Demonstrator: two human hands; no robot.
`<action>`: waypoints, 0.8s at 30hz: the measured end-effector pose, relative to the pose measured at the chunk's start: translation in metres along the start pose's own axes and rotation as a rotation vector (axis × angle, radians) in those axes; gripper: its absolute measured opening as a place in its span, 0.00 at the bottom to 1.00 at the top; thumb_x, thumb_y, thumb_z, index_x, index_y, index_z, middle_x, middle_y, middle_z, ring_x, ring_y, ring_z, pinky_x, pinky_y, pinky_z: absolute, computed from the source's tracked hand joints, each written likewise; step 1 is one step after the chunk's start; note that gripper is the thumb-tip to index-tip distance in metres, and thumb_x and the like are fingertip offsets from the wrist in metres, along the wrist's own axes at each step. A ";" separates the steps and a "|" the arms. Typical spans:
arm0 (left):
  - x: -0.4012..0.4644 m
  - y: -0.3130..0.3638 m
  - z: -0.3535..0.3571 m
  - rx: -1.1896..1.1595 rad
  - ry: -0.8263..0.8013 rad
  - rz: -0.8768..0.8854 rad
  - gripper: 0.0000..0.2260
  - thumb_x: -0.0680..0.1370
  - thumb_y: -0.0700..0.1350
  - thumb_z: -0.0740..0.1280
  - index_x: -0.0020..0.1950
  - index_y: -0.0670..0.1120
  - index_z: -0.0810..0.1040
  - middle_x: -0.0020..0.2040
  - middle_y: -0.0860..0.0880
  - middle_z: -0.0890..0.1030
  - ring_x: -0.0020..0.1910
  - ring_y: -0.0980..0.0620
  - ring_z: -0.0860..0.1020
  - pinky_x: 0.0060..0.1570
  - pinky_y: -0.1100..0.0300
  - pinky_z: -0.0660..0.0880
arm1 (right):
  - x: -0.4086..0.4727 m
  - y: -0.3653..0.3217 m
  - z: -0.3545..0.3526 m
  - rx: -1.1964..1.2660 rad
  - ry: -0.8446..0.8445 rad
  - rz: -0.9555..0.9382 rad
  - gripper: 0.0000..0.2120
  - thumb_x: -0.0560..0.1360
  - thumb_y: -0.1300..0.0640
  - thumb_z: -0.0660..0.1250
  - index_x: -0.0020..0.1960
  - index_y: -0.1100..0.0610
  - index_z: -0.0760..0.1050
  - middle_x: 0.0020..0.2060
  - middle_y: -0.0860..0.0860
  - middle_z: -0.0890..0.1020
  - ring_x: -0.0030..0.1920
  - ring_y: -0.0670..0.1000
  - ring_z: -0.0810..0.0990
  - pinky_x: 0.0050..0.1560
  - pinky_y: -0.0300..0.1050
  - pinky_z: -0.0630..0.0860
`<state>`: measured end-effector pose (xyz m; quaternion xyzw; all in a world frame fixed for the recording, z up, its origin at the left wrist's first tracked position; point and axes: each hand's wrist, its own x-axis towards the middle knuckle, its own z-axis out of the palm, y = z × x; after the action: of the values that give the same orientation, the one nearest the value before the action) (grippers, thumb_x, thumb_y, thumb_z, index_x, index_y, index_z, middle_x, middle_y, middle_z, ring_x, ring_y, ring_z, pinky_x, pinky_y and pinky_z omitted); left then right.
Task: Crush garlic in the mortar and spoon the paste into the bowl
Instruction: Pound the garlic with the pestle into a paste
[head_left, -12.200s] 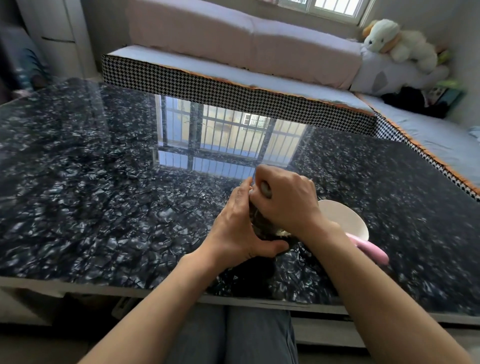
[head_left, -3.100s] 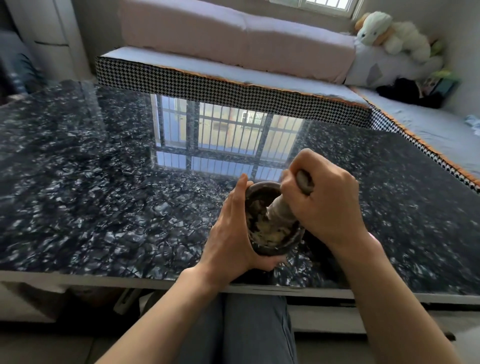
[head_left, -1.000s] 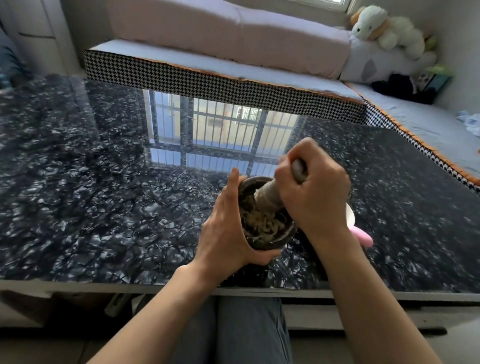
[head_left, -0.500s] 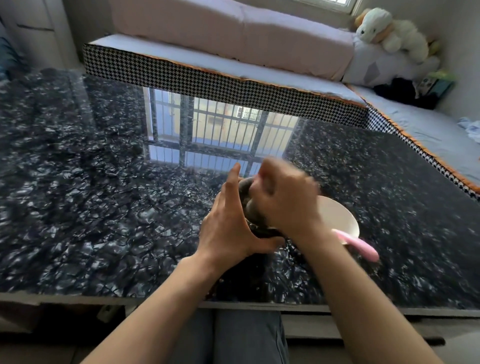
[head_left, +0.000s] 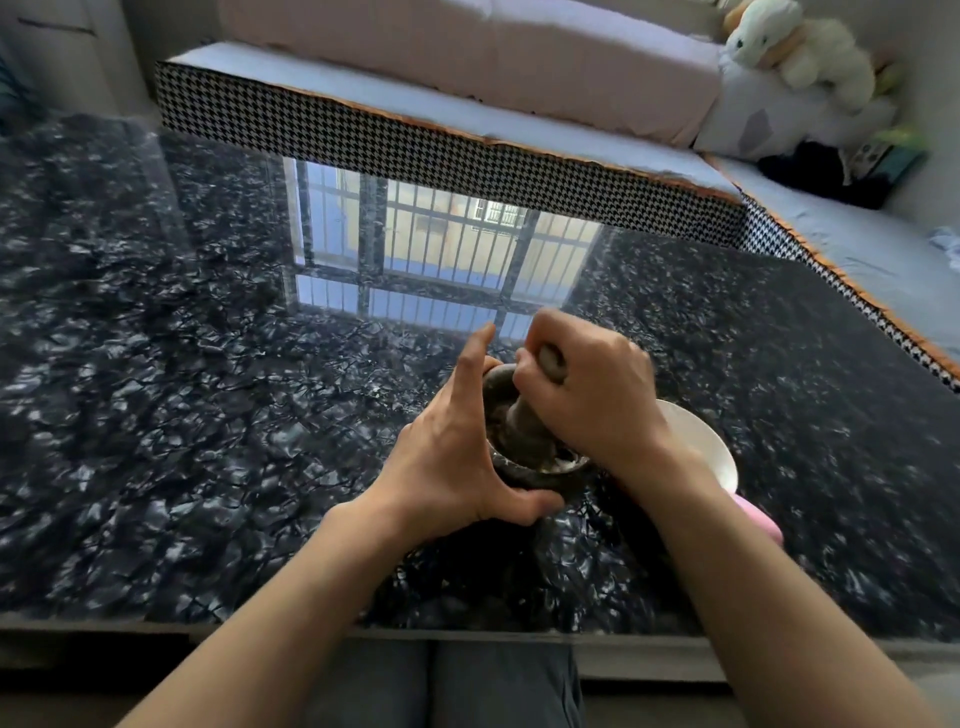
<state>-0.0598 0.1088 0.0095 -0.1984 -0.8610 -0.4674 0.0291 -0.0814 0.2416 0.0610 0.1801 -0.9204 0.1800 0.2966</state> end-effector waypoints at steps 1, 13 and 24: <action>0.001 -0.001 -0.001 0.001 -0.002 0.003 0.60 0.56 0.56 0.78 0.73 0.57 0.38 0.70 0.51 0.64 0.66 0.51 0.68 0.62 0.57 0.65 | 0.005 0.002 -0.006 -0.002 0.028 0.010 0.06 0.69 0.54 0.63 0.35 0.54 0.69 0.27 0.45 0.68 0.27 0.51 0.67 0.33 0.41 0.61; 0.001 -0.001 -0.003 -0.028 -0.018 0.007 0.59 0.54 0.58 0.77 0.71 0.60 0.39 0.71 0.50 0.65 0.67 0.50 0.67 0.63 0.48 0.68 | 0.014 -0.006 -0.012 0.011 0.064 -0.017 0.05 0.69 0.55 0.63 0.36 0.55 0.70 0.27 0.45 0.70 0.27 0.51 0.69 0.30 0.41 0.62; -0.001 0.001 -0.004 -0.031 -0.006 0.003 0.58 0.56 0.56 0.78 0.72 0.58 0.40 0.71 0.49 0.64 0.67 0.49 0.67 0.64 0.49 0.67 | 0.016 -0.002 -0.016 0.019 0.097 0.046 0.05 0.69 0.56 0.63 0.35 0.54 0.68 0.25 0.45 0.68 0.27 0.51 0.68 0.30 0.40 0.61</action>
<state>-0.0595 0.1060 0.0122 -0.2014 -0.8534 -0.4802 0.0241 -0.0847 0.2435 0.0836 0.1527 -0.9071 0.2042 0.3349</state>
